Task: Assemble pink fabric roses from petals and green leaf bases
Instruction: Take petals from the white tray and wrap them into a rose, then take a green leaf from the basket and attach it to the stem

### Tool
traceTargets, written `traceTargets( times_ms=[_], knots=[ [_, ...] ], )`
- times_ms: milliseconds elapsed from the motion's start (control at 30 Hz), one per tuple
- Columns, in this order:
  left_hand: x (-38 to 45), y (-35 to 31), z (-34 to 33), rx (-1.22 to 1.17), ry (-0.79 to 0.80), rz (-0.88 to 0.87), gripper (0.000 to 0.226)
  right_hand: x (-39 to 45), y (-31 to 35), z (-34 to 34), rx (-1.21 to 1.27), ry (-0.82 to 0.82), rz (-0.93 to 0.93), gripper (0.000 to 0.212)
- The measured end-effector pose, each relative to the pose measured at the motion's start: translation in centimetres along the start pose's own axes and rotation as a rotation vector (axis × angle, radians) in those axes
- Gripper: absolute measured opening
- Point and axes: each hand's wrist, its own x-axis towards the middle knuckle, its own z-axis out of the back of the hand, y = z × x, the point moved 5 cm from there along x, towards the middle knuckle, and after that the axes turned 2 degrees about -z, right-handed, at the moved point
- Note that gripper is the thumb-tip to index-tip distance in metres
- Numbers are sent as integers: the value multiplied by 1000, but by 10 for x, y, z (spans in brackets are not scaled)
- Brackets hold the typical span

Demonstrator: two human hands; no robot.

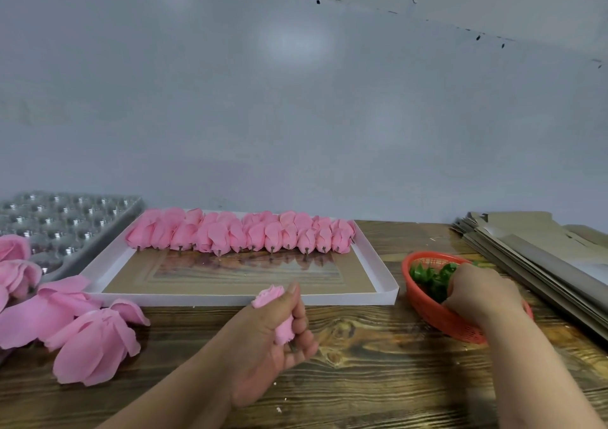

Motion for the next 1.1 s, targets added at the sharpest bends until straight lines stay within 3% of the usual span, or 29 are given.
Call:
traceTargets(
  times_ms=[167,300,400,533,867,1100],
  knots=[
    [0,4,0,6,-12,35,28,3,3,-2,-10,-16,21,2],
    [1,4,-1,4,-13,31,28,6,3,3,-4,-77,7,17],
    [0,4,-2,7,-10,34,28,8,5,4,-20,-49,1,5],
    [-1,3,-2,4,-20,39,28,9,8,0,-42,-22,-11,16],
    [1,6,0,-10,-51,60,29,13,7,3,208,86,78,20],
    [0,6,0,-17,-85,64,28,16,-6,11,347,-52,-27,23]
  ],
)
